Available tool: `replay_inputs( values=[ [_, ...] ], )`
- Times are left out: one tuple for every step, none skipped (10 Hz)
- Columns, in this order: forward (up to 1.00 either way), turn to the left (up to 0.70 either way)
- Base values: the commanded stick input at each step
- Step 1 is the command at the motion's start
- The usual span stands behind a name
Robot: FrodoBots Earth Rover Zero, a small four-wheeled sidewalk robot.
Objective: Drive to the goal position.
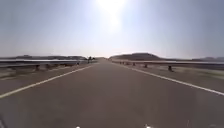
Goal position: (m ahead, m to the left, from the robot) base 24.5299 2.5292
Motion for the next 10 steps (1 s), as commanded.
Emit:
replay_inputs(
  values=[
    [0.7, 0.0],
    [0.7, 0.0],
    [0.7, 0.0],
    [0.7, 0.0],
    [0.7, 0.0],
    [0.7, 0.0],
    [0.7, 0.0],
    [0.7, 0.0],
    [0.7, 0.0],
    [0.7, 0.0]
  ],
)
